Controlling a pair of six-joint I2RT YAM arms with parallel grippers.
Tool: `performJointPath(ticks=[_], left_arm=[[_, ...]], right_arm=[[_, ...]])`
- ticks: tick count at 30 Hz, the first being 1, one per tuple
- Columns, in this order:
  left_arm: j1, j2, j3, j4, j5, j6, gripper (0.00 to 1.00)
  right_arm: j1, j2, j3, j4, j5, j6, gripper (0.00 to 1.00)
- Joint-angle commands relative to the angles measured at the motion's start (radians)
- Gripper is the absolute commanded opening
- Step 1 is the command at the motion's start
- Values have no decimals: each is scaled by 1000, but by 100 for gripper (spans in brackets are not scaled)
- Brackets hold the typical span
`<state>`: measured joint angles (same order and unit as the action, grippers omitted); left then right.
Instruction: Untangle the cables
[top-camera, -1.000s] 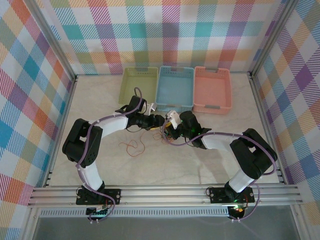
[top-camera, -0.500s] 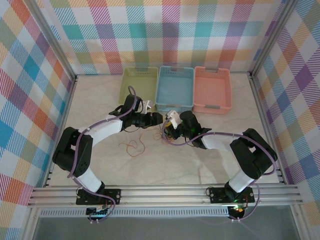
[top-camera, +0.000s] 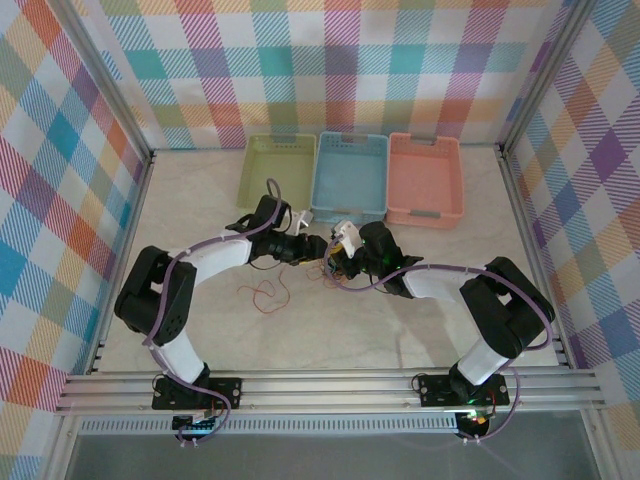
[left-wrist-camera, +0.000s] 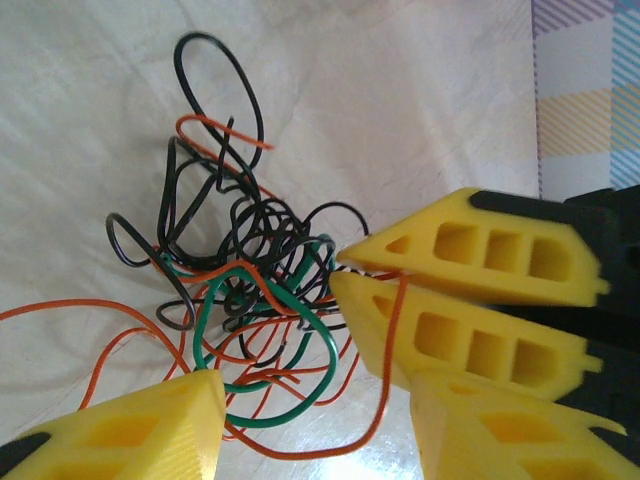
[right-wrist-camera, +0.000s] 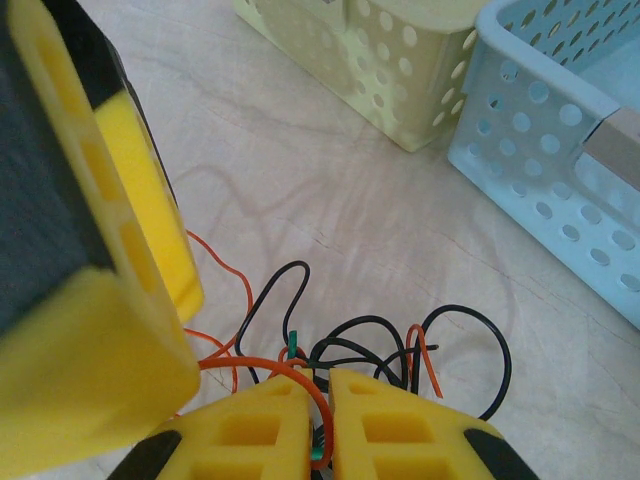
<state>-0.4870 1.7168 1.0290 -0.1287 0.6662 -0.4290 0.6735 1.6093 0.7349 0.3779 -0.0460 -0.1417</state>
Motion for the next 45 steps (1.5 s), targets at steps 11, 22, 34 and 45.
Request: performJointPath(ticks=[11,22,34,45], left_arm=[[-9,33,2,3,46,24,28],[-9,-10,-19,20,35,9,0],[-9,-242,-98,31,-1,-52,0],[-16,-350,-69,-58,-28,-40,0]], right_arm=[[-5,0,17,5,-20,7,14],[-6,0,17,6,-18,7,14],[-5,3,22,-2,-19,4,13],[-6,-49,-36,99,-84,1,17]])
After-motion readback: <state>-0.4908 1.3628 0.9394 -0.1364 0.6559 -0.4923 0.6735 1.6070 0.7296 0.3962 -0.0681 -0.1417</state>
